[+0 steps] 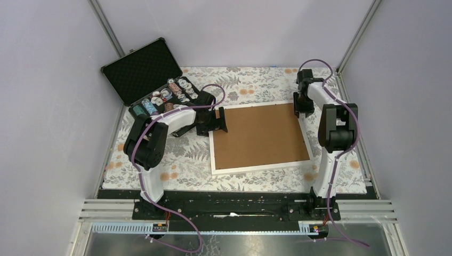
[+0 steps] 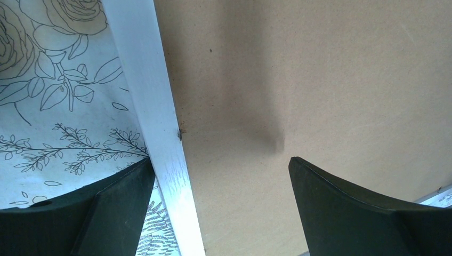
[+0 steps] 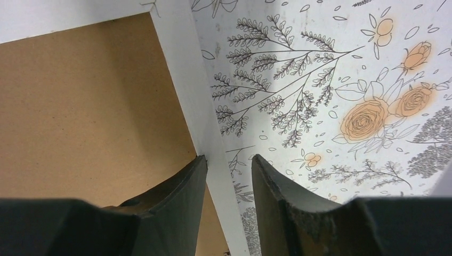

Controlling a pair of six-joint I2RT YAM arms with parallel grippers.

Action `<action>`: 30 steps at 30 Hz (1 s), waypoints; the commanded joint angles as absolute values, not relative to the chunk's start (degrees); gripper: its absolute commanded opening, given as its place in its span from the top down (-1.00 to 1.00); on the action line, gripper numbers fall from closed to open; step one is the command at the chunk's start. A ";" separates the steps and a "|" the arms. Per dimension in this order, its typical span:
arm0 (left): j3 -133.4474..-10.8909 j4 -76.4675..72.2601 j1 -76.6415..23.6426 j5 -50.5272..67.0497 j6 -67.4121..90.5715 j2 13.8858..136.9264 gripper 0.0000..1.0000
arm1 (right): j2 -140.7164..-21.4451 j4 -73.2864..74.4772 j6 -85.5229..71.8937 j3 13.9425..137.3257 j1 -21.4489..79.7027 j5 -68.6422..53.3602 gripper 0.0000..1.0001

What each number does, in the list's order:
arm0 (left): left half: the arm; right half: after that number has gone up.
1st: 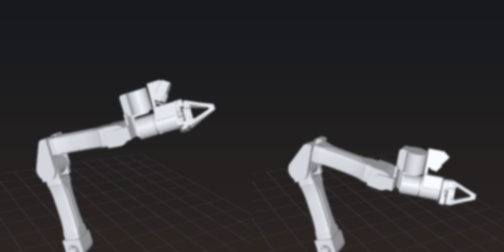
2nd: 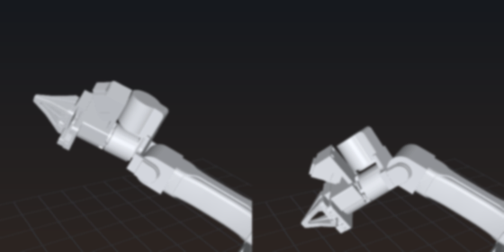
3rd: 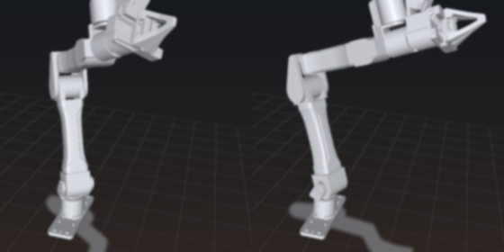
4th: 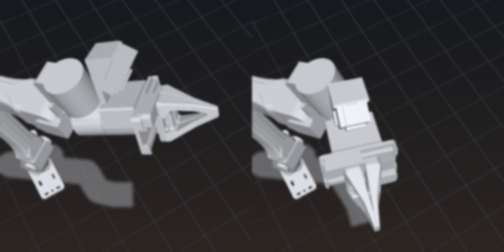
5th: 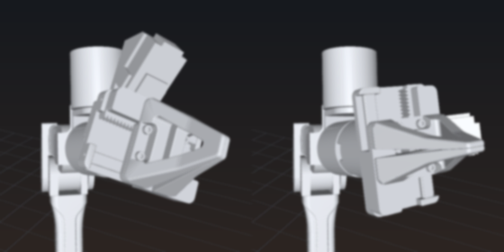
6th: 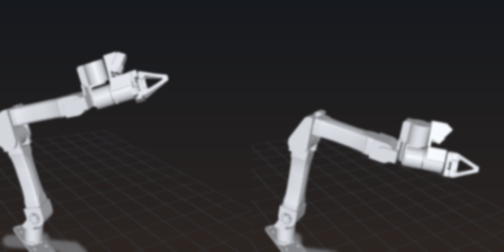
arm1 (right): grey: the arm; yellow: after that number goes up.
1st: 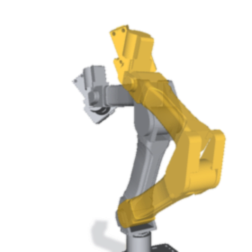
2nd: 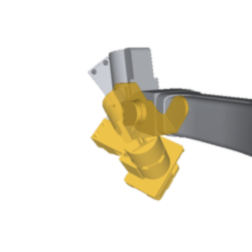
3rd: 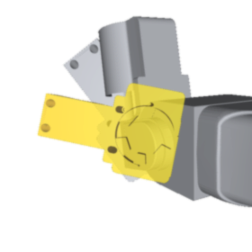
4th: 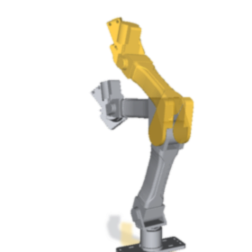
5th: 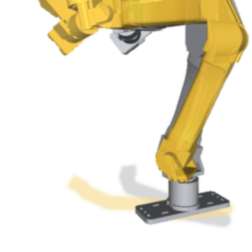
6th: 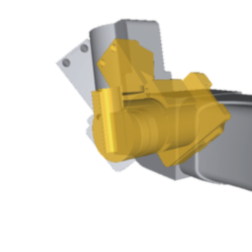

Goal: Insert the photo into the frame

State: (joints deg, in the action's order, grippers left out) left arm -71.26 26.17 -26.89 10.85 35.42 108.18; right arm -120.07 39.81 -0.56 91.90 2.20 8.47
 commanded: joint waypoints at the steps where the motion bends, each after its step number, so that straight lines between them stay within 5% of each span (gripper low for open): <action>1: -71.96 21.93 -28.29 16.17 37.10 109.27 -0.97 | -130.39 44.21 -1.24 90.53 8.15 1.44 0.07; 30: -71.82 21.66 -28.30 16.87 37.30 109.04 -0.97 | -140.22 53.77 -4.51 106.17 17.09 5.90 0.04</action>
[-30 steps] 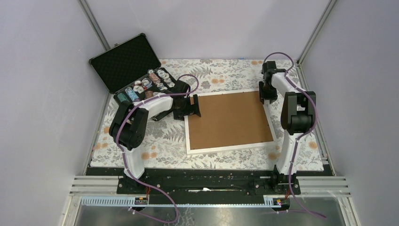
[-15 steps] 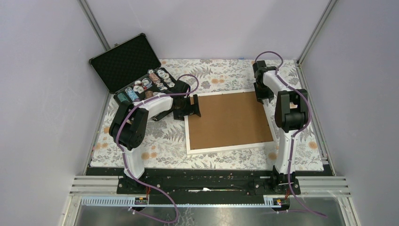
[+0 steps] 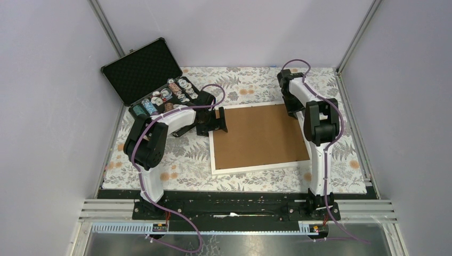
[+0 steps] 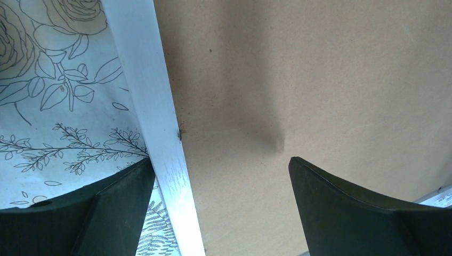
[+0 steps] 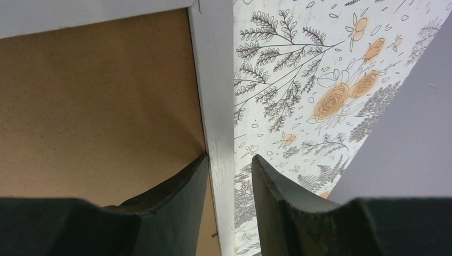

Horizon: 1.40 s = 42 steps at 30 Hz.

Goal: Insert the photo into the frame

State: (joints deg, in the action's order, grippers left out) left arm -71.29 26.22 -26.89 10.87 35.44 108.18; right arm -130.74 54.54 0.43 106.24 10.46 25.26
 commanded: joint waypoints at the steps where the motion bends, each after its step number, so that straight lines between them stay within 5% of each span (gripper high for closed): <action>1: -71.82 21.69 -28.26 16.80 37.32 109.01 -0.98 | -140.73 54.37 -4.41 107.04 17.39 6.23 0.04; 14: -71.97 22.02 -29.26 14.23 36.53 108.84 -0.97 | -133.67 48.85 -6.01 104.44 21.09 2.92 0.02; 26: -74.96 25.24 -29.62 2.80 29.82 105.08 -0.97 | -102.59 30.51 -5.91 81.65 18.91 3.25 -0.50; 31: -73.54 23.39 -29.71 0.62 25.92 101.07 -0.97 | -89.85 18.57 -12.08 66.94 12.36 -3.08 -0.98; 42: -66.04 19.11 -29.87 5.49 26.28 85.01 -0.98 | -78.57 27.08 -15.54 63.67 5.66 11.64 -0.99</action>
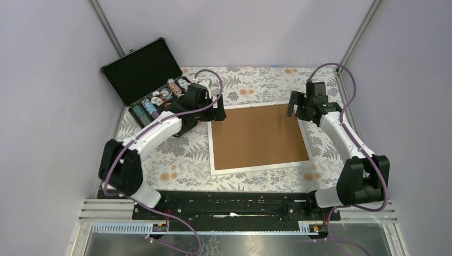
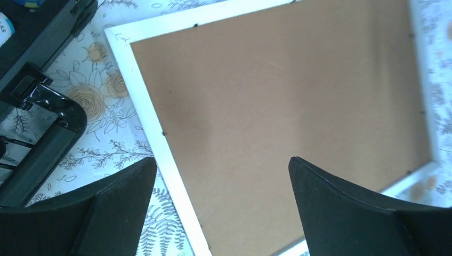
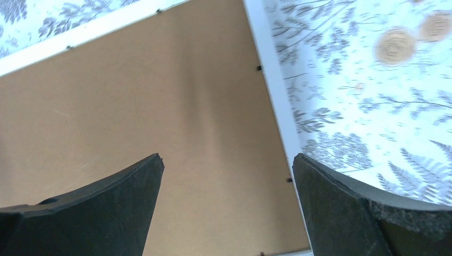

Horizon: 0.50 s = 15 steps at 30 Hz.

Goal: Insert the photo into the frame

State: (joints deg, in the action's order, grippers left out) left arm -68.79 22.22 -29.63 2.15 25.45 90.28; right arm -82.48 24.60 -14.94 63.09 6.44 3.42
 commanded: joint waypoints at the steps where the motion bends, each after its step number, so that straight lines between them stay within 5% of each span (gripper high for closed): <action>1: -64.67 19.11 -29.88 6.86 27.53 83.72 -0.98 | -78.98 27.22 -15.95 63.19 5.54 13.00 -0.99; 9: -54.56 21.51 -44.21 2.11 36.57 74.26 -0.97 | -85.66 24.90 -22.39 61.20 4.74 17.21 -0.99; 15: -48.86 19.61 -59.66 -4.32 50.97 73.66 -0.97 | -93.36 21.56 -22.08 61.29 0.81 7.63 -0.85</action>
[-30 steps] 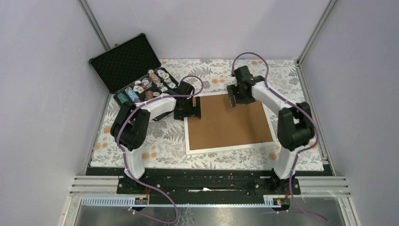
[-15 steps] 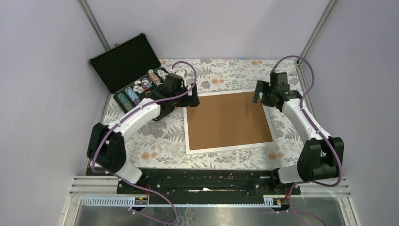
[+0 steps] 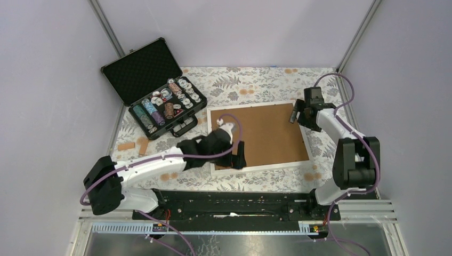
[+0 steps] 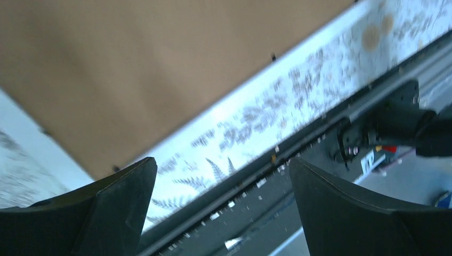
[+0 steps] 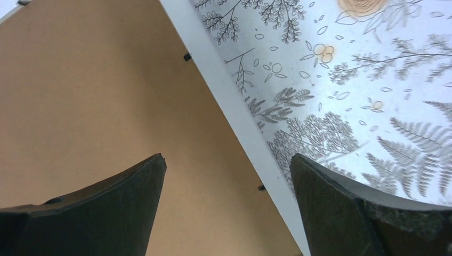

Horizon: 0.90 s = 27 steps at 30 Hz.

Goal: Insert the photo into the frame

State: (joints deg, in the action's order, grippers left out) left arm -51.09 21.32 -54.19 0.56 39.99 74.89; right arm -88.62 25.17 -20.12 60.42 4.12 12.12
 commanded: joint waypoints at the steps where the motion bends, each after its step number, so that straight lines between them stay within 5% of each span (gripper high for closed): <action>1: -48.49 19.16 -61.32 -4.75 53.61 74.27 -0.97 | -95.19 21.00 -22.44 61.57 -1.13 4.49 -0.77; 6: -47.34 15.65 -64.64 -0.41 62.84 79.70 -0.97 | -101.96 17.87 -22.46 62.40 -5.02 -5.76 -0.46; 14: -50.43 11.66 -62.90 7.25 59.79 88.74 -0.98 | -101.72 17.41 -25.22 58.56 -7.98 -4.16 0.05; 20: -51.75 6.52 -59.09 8.02 58.24 96.95 -0.97 | -94.80 13.03 -31.41 48.63 -12.30 -5.83 0.13; 27: -65.32 16.13 -53.07 10.79 46.34 107.52 -0.97 | -89.53 14.41 -32.54 40.78 -20.64 -7.69 -0.03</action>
State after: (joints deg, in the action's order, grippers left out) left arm -59.20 12.38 -56.80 14.28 55.94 102.06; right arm -91.07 8.19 -31.24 45.67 -16.03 -9.17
